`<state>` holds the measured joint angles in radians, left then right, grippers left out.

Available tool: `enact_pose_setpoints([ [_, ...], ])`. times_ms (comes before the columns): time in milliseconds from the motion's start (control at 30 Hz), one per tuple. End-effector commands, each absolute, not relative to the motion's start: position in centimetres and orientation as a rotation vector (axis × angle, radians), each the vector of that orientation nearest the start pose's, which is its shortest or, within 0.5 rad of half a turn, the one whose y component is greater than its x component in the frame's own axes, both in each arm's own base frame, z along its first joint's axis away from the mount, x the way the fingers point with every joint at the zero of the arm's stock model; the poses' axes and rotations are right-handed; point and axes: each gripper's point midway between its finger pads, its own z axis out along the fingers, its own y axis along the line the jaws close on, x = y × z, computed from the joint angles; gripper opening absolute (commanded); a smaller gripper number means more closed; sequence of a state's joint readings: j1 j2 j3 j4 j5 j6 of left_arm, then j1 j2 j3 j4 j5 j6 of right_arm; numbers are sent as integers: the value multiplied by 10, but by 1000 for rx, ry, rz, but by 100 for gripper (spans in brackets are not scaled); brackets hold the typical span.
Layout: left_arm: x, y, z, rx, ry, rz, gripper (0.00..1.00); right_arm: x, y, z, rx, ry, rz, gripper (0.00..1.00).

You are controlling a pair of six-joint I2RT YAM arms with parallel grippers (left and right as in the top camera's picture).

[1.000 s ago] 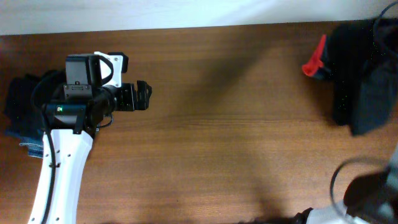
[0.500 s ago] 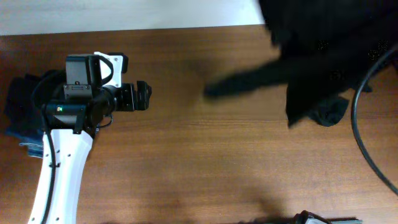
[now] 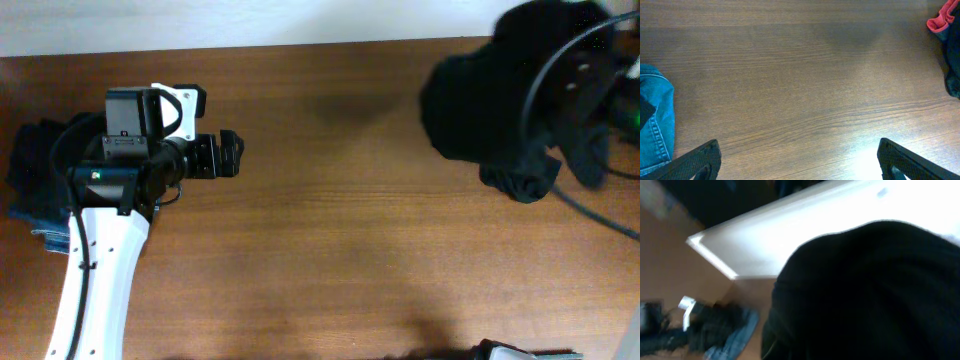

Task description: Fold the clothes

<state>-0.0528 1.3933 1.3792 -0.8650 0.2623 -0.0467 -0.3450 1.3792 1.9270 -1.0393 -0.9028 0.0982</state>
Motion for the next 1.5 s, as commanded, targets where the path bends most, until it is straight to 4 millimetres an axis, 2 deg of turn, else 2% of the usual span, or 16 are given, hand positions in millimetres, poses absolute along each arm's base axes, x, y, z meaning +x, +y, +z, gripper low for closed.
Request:
enact_pose_setpoints([
  [0,372,-65,254,122,2418,-372,99,317,72,472,-334,1922,786,4],
  [100,371,-65,254,122,2419,-372,99,330,76,450,-290,2023,652,7],
  [167,371,-65,254,122,2421,-372,99,339,67,433,-227,2097,524,12],
  [200,371,-65,253,122,2422,-372,99,342,62,424,-200,2133,466,20],
  [300,371,-65,253,121,2423,-372,99,352,46,400,-104,2234,330,24],
  [467,371,-65,253,122,2422,-372,99,361,40,373,-45,2332,301,35],
  [567,370,-65,253,121,2426,-372,99,360,42,356,-40,2407,321,50],
  [733,370,-65,253,121,2425,-373,99,347,51,318,-33,2593,403,60],
  [833,370,-65,253,121,2426,-373,99,339,62,299,-93,2679,421,65],
  [900,369,-65,252,121,2432,-374,99,334,74,288,-170,2723,435,69],
  [967,367,-65,251,120,2439,-375,92,328,89,274,-236,2772,450,73],
  [1067,365,-66,251,120,2445,-379,91,317,112,251,-333,2839,469,77],
  [1233,361,-65,255,121,2439,-378,91,300,139,192,-441,2962,483,78],
  [1400,357,-65,264,124,2412,-371,96,280,141,128,-359,3114,478,77],
  [1433,357,-65,265,124,2407,-371,98,278,141,121,-344,3126,477,70],
  [1467,357,-65,266,125,2403,-370,99,277,142,116,-338,3129,491,56],
])
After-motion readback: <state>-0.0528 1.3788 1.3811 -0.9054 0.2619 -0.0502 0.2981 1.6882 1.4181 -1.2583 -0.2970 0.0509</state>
